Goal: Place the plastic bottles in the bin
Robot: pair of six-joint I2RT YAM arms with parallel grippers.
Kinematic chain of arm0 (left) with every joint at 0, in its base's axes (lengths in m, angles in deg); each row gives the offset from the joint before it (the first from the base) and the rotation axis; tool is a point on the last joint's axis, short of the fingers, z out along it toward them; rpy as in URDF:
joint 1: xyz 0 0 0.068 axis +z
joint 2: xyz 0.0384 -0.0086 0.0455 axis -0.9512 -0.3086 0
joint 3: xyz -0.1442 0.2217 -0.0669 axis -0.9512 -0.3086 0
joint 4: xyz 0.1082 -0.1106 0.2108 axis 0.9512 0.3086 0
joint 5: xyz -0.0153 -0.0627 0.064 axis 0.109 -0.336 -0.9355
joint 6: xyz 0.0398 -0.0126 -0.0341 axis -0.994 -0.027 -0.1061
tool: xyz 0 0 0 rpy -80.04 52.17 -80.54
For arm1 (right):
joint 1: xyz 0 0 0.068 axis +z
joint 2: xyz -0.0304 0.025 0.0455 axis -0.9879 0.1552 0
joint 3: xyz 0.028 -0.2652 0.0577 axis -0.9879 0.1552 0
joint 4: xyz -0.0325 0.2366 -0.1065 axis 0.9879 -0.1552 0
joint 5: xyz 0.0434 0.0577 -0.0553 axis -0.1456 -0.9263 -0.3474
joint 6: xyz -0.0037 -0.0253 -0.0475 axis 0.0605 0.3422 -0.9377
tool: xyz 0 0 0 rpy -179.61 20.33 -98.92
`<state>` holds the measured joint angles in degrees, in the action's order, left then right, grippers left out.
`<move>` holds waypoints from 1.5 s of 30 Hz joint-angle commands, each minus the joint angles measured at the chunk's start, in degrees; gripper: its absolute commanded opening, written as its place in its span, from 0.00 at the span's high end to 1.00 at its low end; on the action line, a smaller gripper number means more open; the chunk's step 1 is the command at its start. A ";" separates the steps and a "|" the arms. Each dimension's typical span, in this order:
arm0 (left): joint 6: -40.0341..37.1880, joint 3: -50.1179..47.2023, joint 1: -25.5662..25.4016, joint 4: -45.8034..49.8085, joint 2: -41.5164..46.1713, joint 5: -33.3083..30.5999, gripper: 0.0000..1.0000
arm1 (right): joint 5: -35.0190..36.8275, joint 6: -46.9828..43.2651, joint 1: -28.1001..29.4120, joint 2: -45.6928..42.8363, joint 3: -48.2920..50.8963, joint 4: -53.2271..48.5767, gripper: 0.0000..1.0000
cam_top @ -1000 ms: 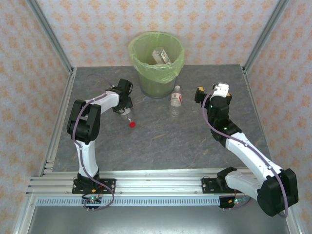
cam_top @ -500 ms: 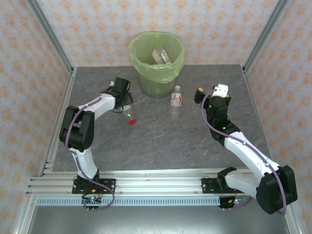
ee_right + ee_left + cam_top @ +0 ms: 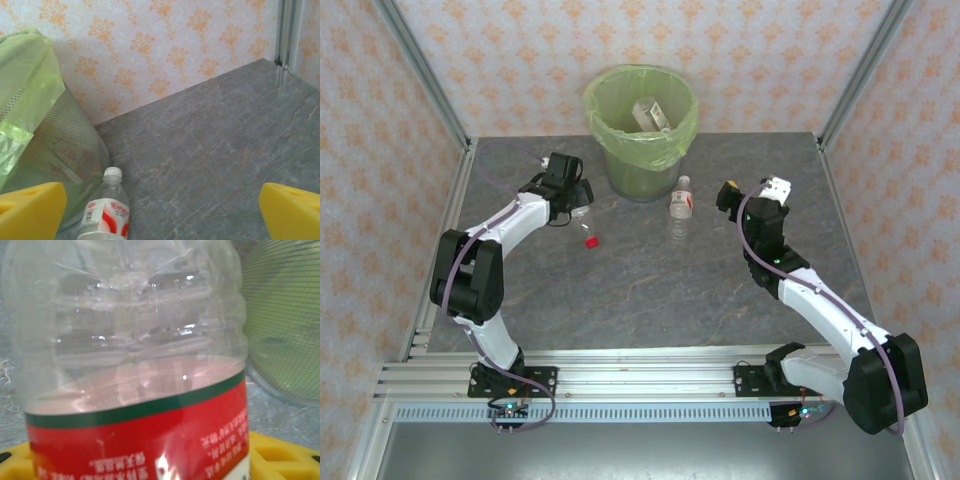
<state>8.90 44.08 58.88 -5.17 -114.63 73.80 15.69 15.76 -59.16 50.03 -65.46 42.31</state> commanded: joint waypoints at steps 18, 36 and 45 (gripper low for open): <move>2.58 12.65 -1.68 -2.27 8.80 6.55 0.40 | -1.83 16.96 -0.45 0.39 6.63 3.79 0.01; -5.90 32.63 -5.39 -3.61 3.21 0.69 0.40 | -0.66 13.79 -0.81 -2.32 6.33 1.72 0.01; -16.22 51.19 -6.89 -1.81 -11.66 4.53 0.40 | -0.32 13.34 -0.90 -6.15 7.34 -0.06 0.01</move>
<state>-1.68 90.33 51.75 -7.88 -122.67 76.79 13.59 29.95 -59.75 45.68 -59.21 43.80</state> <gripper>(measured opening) 0.606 0.992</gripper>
